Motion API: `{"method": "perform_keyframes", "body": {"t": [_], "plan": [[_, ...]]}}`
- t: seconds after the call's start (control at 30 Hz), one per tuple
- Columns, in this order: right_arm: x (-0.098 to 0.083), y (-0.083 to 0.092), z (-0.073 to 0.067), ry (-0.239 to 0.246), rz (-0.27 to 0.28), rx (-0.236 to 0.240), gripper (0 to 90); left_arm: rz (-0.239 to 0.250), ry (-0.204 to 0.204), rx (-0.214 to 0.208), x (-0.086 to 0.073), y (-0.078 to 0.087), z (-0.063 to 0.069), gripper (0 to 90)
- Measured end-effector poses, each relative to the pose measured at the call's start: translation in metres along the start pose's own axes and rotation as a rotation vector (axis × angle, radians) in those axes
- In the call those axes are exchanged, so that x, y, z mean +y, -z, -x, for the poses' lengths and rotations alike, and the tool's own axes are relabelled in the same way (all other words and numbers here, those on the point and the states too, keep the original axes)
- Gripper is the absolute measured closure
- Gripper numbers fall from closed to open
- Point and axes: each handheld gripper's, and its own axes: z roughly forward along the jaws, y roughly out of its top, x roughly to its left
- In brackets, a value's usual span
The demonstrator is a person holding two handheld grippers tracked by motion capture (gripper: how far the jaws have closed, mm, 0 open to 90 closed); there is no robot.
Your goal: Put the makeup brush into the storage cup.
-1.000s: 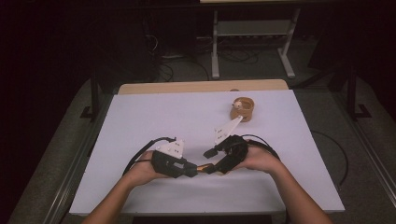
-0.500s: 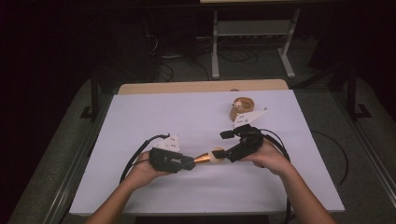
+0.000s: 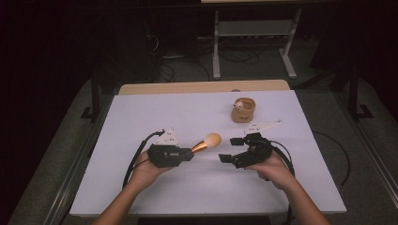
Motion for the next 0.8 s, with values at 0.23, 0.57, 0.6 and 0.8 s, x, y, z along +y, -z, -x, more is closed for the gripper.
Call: {"method": "perform_keyframes", "body": {"t": [0.23, 0.57, 0.6, 0.8], "plan": [[0.003, -0.002, -0.005, -0.034, 0.050, -0.031, 15.7, 0.024, 0.037, 0.065, 0.001, 0.001, 0.002, 74.5], [-0.001, -0.009, -0.007, -0.092, 0.115, -0.046, 25.6, 0.058, 0.073, 0.088, -0.006, -0.003, 0.003, 74.5], [-0.003, -0.010, -0.007, -0.096, 0.121, -0.046, 27.0, 0.066, 0.082, 0.083, -0.007, -0.003, 0.003, 74.5], [-0.010, -0.021, -0.008, -0.115, 0.093, -0.007, 35.9, 0.077, 0.084, 0.078, -0.006, -0.005, 0.004, 74.5]]}}
